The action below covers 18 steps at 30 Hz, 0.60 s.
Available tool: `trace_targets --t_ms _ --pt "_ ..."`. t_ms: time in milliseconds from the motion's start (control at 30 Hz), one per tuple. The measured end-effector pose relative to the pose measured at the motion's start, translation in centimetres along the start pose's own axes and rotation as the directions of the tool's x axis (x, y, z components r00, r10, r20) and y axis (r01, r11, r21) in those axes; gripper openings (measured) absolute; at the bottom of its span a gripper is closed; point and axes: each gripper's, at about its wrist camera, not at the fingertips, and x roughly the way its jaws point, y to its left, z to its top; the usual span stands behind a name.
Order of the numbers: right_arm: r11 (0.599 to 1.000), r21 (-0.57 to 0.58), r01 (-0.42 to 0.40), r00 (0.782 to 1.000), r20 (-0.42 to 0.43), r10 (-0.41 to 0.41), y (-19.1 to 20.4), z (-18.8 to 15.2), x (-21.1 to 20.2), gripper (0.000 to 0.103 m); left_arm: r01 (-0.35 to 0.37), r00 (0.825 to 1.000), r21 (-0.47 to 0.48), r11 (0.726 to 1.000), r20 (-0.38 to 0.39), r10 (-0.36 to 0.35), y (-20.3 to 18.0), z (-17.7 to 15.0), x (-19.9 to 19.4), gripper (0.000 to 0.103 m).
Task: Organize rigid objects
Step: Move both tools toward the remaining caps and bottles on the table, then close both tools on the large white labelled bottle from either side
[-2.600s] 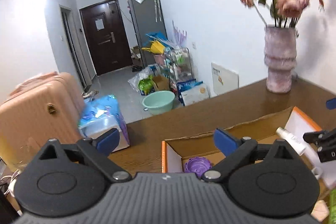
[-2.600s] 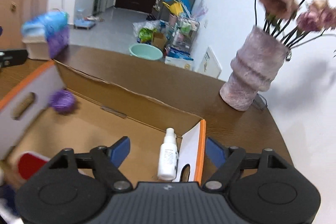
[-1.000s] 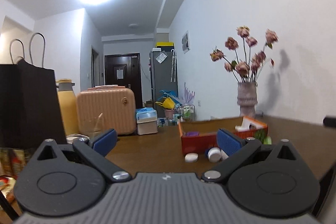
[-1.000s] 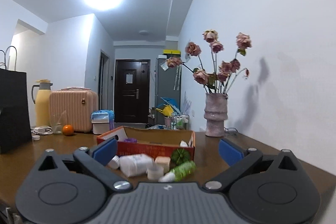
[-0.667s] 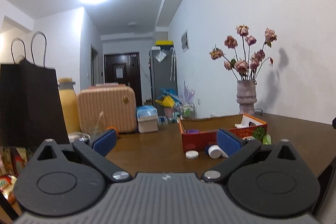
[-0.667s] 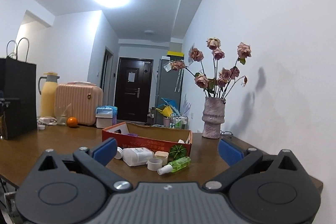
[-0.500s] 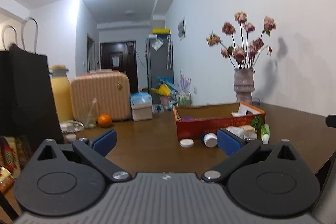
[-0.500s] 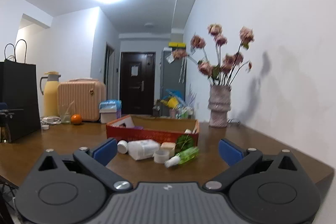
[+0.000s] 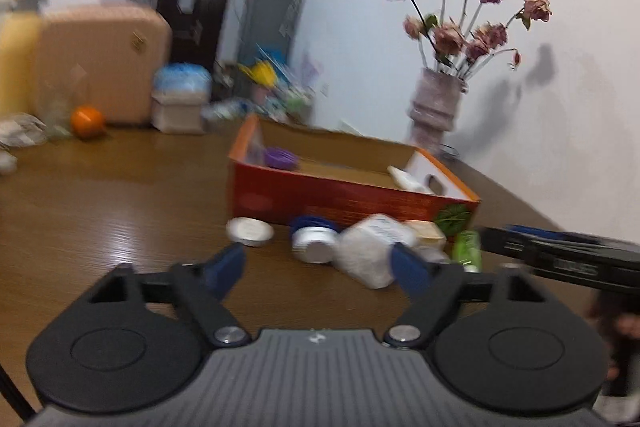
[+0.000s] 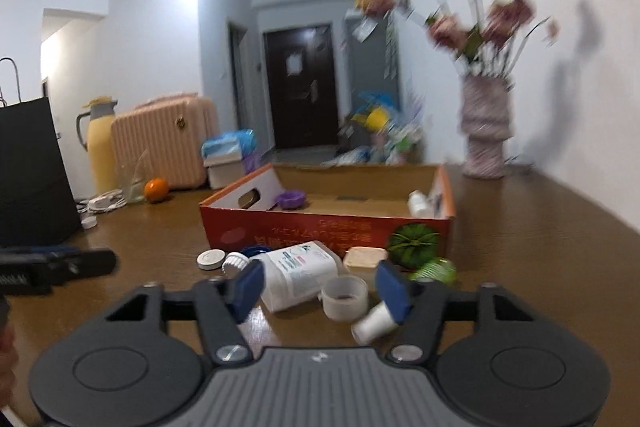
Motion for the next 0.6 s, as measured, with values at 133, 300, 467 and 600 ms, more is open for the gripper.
trace_targets --t_ms 133,300,467,600 --pt "0.998 0.040 -0.047 0.995 -0.081 0.050 -1.7 2.3 6.4 0.044 0.042 0.993 -0.063 0.997 -0.107 -0.049 -1.0 0.6 6.0 0.044" --pt "0.997 0.009 -0.074 0.978 -0.195 0.074 -1.8 3.1 12.7 0.039 0.077 0.978 -0.130 0.989 -0.186 -0.100 -1.3 0.8 10.5 0.040" --pt "0.988 0.057 -0.146 0.960 -0.234 0.155 -2.6 3.3 15.1 0.039 0.100 0.970 -0.208 0.973 -0.197 -0.142 -0.8 0.6 12.2 0.042" --pt "0.957 0.193 -0.217 0.935 -0.241 0.260 -4.3 3.0 15.9 0.035 0.091 0.975 -0.230 0.969 -0.179 -0.134 -0.9 0.9 12.4 0.042"
